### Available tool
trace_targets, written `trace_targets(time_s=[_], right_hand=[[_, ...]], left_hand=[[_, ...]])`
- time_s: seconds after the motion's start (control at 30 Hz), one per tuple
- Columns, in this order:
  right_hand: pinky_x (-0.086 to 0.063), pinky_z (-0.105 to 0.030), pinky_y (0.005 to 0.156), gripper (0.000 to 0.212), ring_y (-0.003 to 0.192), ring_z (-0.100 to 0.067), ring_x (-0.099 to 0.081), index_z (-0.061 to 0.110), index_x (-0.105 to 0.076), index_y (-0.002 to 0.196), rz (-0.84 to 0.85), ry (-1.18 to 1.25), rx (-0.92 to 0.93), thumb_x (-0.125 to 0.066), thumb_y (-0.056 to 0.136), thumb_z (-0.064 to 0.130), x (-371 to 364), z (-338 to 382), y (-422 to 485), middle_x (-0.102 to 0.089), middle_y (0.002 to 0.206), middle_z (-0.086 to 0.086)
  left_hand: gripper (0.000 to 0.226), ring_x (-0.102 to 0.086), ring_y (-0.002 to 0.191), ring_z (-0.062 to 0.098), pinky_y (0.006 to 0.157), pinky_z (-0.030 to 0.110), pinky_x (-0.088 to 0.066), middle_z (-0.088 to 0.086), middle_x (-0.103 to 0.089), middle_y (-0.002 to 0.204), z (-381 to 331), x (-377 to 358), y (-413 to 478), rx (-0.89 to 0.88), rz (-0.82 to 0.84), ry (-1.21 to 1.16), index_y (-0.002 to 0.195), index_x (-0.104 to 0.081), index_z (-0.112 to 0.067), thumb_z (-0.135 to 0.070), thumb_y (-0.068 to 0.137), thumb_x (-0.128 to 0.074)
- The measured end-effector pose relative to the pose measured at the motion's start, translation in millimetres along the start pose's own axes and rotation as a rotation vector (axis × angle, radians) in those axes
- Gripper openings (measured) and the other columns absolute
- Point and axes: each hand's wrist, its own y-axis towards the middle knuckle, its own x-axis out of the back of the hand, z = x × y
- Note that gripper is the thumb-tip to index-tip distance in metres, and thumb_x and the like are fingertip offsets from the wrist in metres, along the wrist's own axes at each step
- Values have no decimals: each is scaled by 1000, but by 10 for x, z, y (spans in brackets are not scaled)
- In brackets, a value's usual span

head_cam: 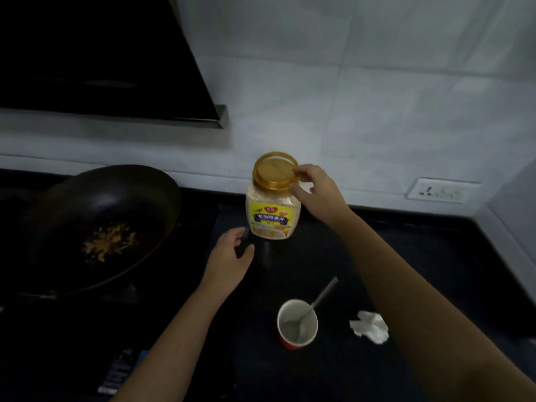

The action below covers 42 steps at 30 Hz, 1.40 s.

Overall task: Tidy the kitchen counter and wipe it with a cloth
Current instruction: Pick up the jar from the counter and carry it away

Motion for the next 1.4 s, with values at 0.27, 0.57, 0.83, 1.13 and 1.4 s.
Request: trace_targets(time_s=[0.27,0.57,0.83,1.13,1.4], right_hand=[[-34,-35,106,59,128,-26,-39,11,-33,138,96,-148,-7,-59,86,22,-280,-102,901,-40,139,-13],[-37,-24,61,26,80,-19,-50,6,-62,94,145,-67,-111,-55,89,30,-286,-66,1054,-56,82,-4],[-43,-34,68,32,75,-22,-54,-2,-64,86,-14,127,-132,-59,86,29,-262,106,859,-59,79,-12],[-54,-45,81,20,85,-27,-64,26,-58,64,44,271,-30,-64,83,27,-154,667,463,-62,74,0],[-55,-45,79,19,82,-28,-65,26,-60,62,152,379,119,-67,80,27,-147,1253,-172,-63,69,1]], left_hand=[[55,-43,126,19,91,22,-31,6,-41,140,-114,-214,678,59,56,-24,138,-35,-16,-21,87,-58],[60,-42,126,19,91,25,-33,2,-46,135,-50,-355,1003,92,87,-74,136,-36,-22,-23,83,-64],[79,-41,128,18,104,40,-40,2,-40,140,28,-259,906,61,47,-127,141,-29,-23,-32,75,-71],[81,-46,124,13,103,37,-43,0,-48,134,72,160,459,-22,-95,-139,137,-35,-23,-37,68,-75],[80,-44,117,8,95,25,-39,-5,-45,127,29,540,-491,9,-323,-81,134,-37,-18,-29,67,-79]])
